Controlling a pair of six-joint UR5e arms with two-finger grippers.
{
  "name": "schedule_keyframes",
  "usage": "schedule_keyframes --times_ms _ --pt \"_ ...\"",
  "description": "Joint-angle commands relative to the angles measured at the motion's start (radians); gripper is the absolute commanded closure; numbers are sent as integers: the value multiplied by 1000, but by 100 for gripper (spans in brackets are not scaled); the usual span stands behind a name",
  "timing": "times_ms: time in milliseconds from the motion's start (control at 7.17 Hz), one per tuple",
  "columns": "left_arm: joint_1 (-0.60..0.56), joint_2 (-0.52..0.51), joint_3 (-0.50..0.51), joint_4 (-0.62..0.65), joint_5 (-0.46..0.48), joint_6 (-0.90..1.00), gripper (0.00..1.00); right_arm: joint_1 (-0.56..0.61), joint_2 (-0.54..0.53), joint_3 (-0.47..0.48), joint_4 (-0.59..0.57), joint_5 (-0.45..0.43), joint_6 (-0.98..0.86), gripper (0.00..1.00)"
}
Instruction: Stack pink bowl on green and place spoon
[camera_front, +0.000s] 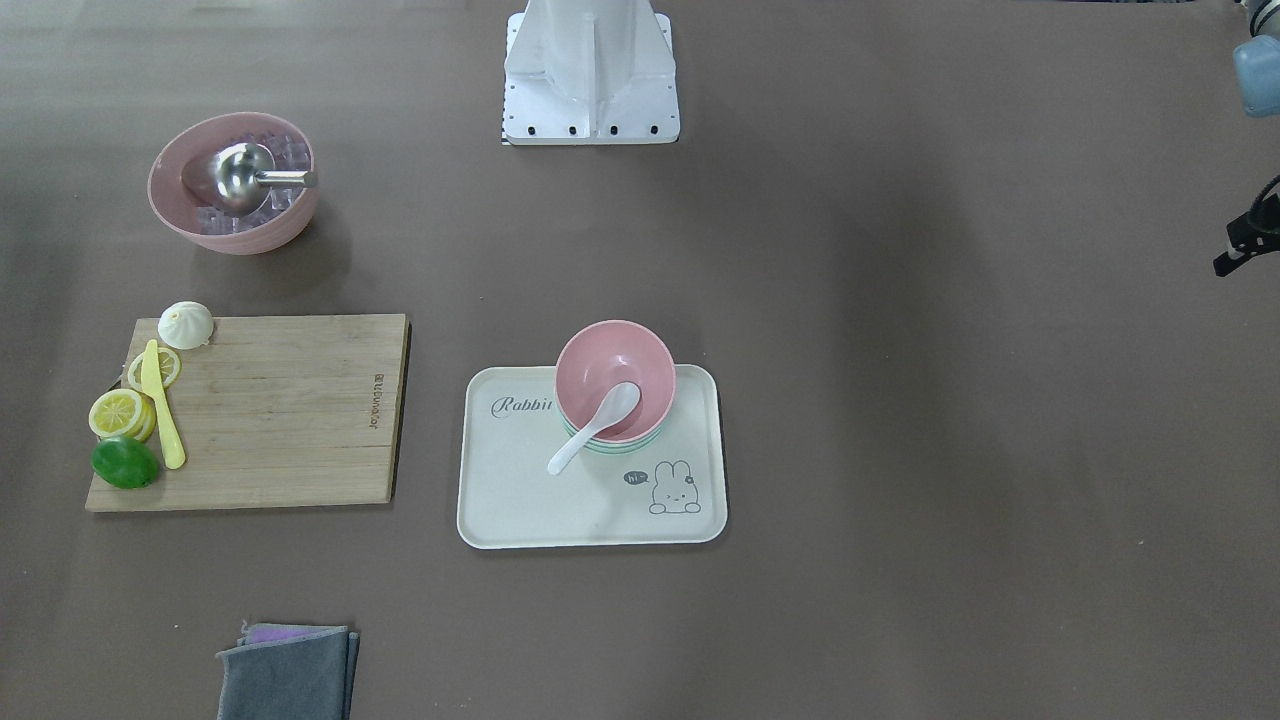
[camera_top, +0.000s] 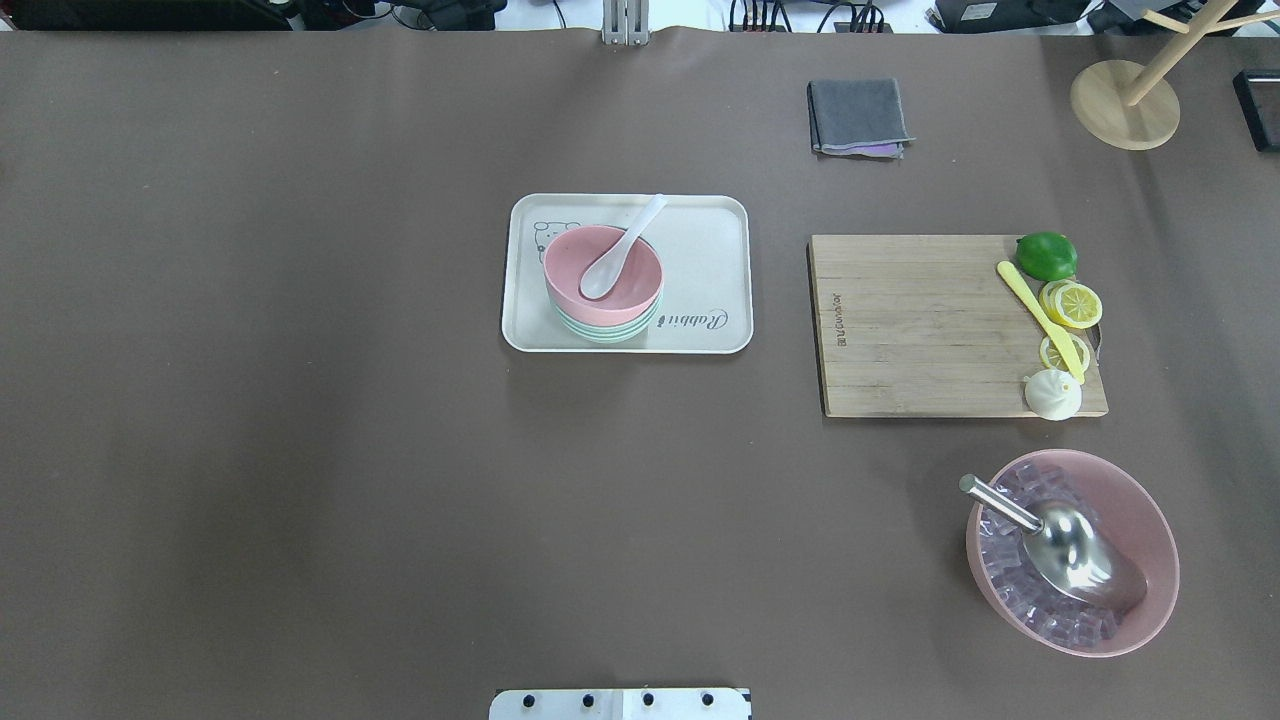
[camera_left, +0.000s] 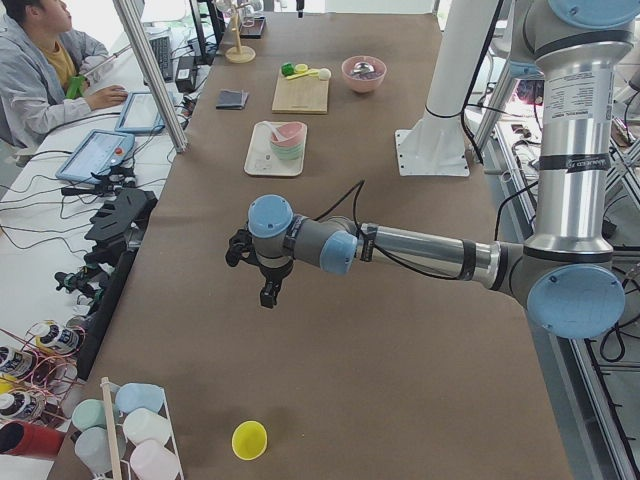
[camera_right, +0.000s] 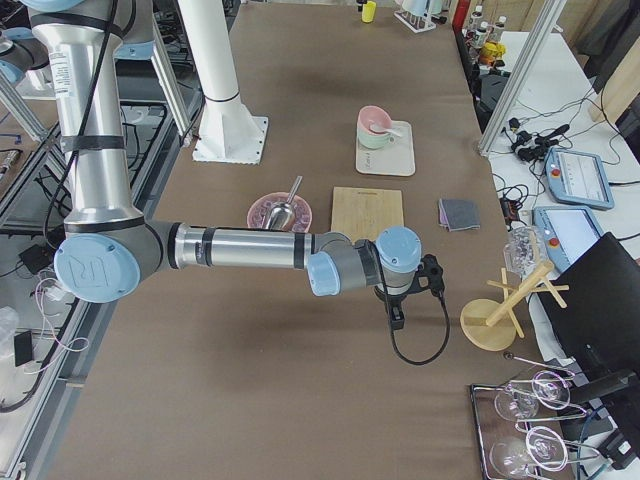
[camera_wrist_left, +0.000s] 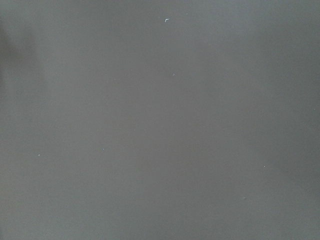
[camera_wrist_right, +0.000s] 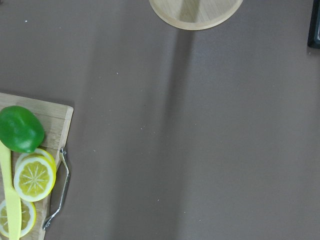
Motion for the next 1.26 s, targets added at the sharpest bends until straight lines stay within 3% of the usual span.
schedule_keyframes --times_ms 0,1116 --pt "0 -4 -2 -1 15 1 3 -5 5 -3 0 0 1 0" --pt "5 -9 40 -43 47 -7 3 -13 -3 -3 6 -5 1 0"
